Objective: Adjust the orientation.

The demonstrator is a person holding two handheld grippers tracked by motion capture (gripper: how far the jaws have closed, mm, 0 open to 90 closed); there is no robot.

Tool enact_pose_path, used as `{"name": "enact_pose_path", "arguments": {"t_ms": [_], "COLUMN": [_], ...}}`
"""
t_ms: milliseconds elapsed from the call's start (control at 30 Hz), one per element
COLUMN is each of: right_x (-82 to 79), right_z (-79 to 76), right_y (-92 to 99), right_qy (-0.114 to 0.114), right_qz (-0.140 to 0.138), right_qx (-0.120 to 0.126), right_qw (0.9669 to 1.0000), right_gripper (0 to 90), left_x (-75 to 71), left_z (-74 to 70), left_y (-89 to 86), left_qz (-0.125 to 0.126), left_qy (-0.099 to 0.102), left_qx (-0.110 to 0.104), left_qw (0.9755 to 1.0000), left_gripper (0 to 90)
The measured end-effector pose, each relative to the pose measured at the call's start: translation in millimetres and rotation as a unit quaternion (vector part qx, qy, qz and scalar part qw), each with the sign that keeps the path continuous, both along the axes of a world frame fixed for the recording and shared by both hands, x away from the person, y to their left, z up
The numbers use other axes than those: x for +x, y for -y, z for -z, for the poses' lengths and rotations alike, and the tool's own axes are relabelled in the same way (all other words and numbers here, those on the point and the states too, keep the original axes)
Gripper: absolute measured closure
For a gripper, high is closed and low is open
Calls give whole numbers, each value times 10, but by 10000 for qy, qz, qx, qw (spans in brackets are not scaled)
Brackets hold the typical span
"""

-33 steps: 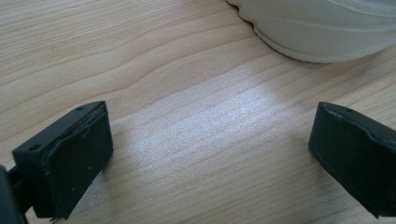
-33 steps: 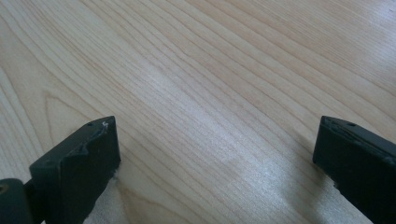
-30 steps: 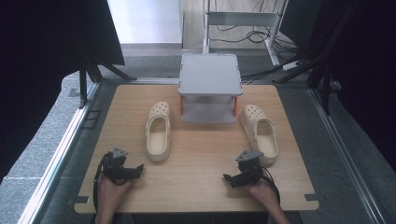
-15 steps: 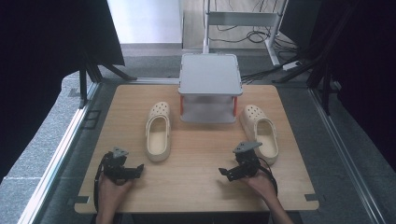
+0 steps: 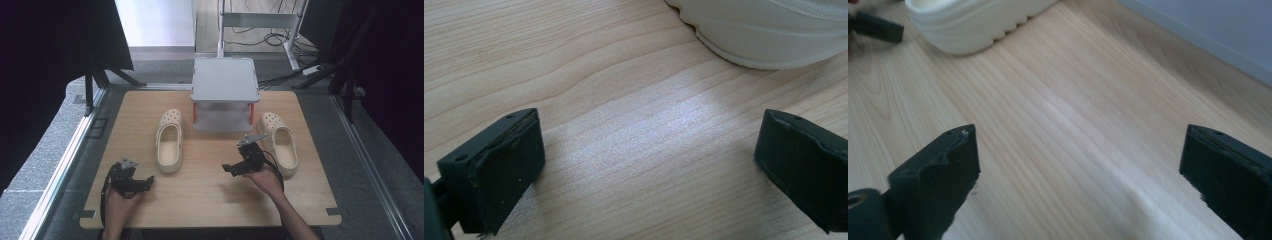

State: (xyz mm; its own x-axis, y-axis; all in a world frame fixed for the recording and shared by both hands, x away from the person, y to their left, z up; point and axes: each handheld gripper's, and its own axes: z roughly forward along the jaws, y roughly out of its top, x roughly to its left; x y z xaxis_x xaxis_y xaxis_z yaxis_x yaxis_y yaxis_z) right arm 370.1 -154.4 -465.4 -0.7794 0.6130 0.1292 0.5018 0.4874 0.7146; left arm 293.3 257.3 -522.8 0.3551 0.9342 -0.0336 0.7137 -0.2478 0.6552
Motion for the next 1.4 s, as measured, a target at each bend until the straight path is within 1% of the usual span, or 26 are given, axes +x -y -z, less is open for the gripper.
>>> {"name": "enact_pose_path", "arguments": {"t_ms": [100, 200, 267, 400, 467, 567, 667, 733, 800, 833, 900, 1000, 1067, 1133, 1200, 1267, 1367, 1400], "right_x": [85, 169, 238, 360, 418, 503, 573, 623, 668, 693, 729, 784, 810, 835, 868, 905, 969, 991], "right_z": [-52, -124, -179, -239, -245, -245, -243, -246, -253, -258, -262, -256, -250, -234, -198, -154, -92, -73], "right_y": [-132, -256, -366, -577, -687, -842, -980, -1095, -1188, -1249, -1330, -1466, -1559, -1651, -1741, -1818, -1911, -1938], "right_qy": [6, 36, 48, 13, -57, -131, -142, -156, -150, -175, -176, -186, -227, -287, -426, -518, -636, -668], "right_qz": [-24, -20, -14, -26, -52, -40, -53, -48, -33, -7, 39, 34, 44, 114, 213, 368, 535, 552], "right_qx": [-6, 50, 84, 36, -25, -79, -99, -112, -68, -92, -107, -177, -179, -180, -178, -227, -331, -363], "right_qw": [10000, 10000, 10000, 10000, 10000, 9999, 9998, 9998, 9999, 9998, 9998, 9997, 9996, 9994, 9987, 9977, 9960, 9956], "right_gripper": [55, 82, 83, 81, 78, 78, 84, 96, 119, 127, 131, 137, 152, 170, 199, 229, 279, 309], "left_x": [0, 0, 0, 0, 1, 1, 0, 0, 0, 0, 0, 0, 0, 0, 1, 1, 1, 1], "left_z": [0, -1, -1, -1, 0, 0, 0, 0, 1, 0, 0, 1, 1, 1, 1, 1, 1, 1], "left_y": [0, -1, -1, -3, -2, -3, -3, -3, -2, -3, -3, -3, -3, -3, -4, -4, -4, -4], "left_qz": [1, 3, 4, 12, 9, 11, 11, 11, 9, 12, 13, 9, 9, 7, 14, 12, 14, 15], "left_qy": [-1, -6, -5, -8, 0, -1, 0, -1, 3, -1, -3, 0, -1, 2, 4, 4, 4, 4], "left_qx": [-2, -5, -1, 10, 6, 6, 6, 5, 8, 5, 4, 3, 3, 5, 11, 11, 11, 11], "left_qw": [10000, 10000, 10000, 10000, 10000, 10000, 10000, 10000, 10000, 10000, 10000, 10000, 10000, 10000, 10000, 10000, 10000, 10000], "left_gripper": [0, 0, 0, 0, 0, 0, 0, 0, 0, 0, 0, 0, 0, 0, 0, 0, 0, 0]}}
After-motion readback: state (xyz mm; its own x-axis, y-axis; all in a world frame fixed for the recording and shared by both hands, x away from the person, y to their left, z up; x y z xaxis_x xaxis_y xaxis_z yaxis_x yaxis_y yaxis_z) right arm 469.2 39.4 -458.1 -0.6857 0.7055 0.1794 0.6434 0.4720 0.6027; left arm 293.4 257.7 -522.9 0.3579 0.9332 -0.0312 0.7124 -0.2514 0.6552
